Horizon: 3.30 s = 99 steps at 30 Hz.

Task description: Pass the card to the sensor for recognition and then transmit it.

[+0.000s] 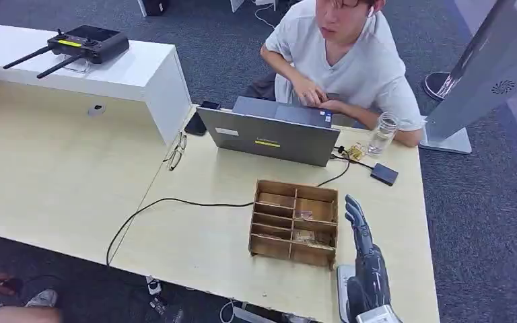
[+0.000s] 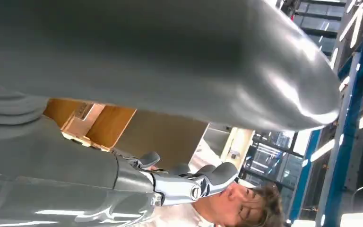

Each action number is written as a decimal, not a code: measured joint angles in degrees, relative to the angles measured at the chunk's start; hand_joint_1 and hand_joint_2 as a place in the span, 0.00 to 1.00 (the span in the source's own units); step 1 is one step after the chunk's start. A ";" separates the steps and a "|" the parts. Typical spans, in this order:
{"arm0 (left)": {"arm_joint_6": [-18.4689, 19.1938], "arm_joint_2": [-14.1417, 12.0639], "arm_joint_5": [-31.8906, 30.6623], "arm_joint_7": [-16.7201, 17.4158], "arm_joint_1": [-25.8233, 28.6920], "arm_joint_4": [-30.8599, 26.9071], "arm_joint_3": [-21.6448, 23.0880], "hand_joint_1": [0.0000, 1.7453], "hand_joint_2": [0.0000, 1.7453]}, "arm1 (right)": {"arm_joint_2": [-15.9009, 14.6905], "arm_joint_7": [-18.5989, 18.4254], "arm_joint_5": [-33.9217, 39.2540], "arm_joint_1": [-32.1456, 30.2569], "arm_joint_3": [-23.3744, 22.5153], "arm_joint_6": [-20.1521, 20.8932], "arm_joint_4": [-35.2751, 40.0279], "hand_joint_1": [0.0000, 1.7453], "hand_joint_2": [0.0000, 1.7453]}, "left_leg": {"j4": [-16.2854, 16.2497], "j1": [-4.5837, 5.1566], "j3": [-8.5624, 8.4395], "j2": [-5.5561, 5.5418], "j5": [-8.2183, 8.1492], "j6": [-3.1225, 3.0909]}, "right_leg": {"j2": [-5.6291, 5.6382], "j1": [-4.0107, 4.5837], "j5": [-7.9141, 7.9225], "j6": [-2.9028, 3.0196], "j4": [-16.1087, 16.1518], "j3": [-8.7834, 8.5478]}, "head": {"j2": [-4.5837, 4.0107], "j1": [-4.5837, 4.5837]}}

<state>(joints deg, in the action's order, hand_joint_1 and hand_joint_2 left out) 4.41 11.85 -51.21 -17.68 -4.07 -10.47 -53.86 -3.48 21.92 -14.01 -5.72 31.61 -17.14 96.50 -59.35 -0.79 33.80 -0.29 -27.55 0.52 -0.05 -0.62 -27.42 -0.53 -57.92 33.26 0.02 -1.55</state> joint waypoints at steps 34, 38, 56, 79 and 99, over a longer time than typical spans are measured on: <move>10.45 -1.81 14.42 1.51 0.22 -0.81 -13.20 0.00 0.00 | 5.68 -4.90 7.67 7.22 -4.48 5.27 -4.59 0.00 0.00 | 0.02 0.00 -0.02 0.01 0.01 0.01 | 0.00 0.00 0.01 0.00 -0.02 -0.02 | 0.00 0.02; 9.92 -1.81 15.10 1.51 0.29 -1.18 -14.05 0.00 0.00 | 6.38 -5.31 6.64 7.76 -6.62 4.22 -5.60 0.00 0.00 | 0.02 0.01 -0.01 0.01 0.01 0.00 | -0.01 -0.01 0.01 0.00 -0.01 -0.03 | 0.00 0.00; 6.39 -0.79 19.01 -0.41 0.57 -3.89 -18.05 0.00 0.00 | 3.43 -2.82 7.98 14.27 -13.70 5.18 -11.69 0.00 0.00 | 0.00 0.00 -0.05 0.02 0.02 -0.01 | 0.00 0.00 0.02 0.01 -0.01 -0.01 | 0.00 0.02; 3.50 0.18 16.85 -0.52 1.02 -6.47 -19.56 0.00 0.00 | 5.40 -2.73 -8.03 5.15 -8.54 -0.88 -3.65 0.00 1.00 | 0.03 -0.01 -0.02 -0.01 -0.02 0.04 | 0.00 0.01 -0.04 0.05 -0.01 0.00 | 0.00 0.00; 1.92 -0.17 10.16 0.70 1.14 -6.47 -16.72 0.00 0.00 | 2.32 -6.36 -24.35 4.24 -0.99 -6.60 -4.52 0.00 1.00 | 0.03 0.00 -0.03 -0.01 -0.02 0.03 | -0.01 0.00 -0.04 0.04 -0.01 -0.02 | 0.00 0.02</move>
<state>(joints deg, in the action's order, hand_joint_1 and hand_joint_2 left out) 6.34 11.67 -41.05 -16.98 -2.93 -16.94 -70.58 -1.16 15.56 -38.36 -1.48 30.62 -23.74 91.98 -59.32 -0.79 33.77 -0.30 -27.56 0.55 -0.05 -0.61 -27.46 -0.49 -57.94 33.25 0.02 -1.53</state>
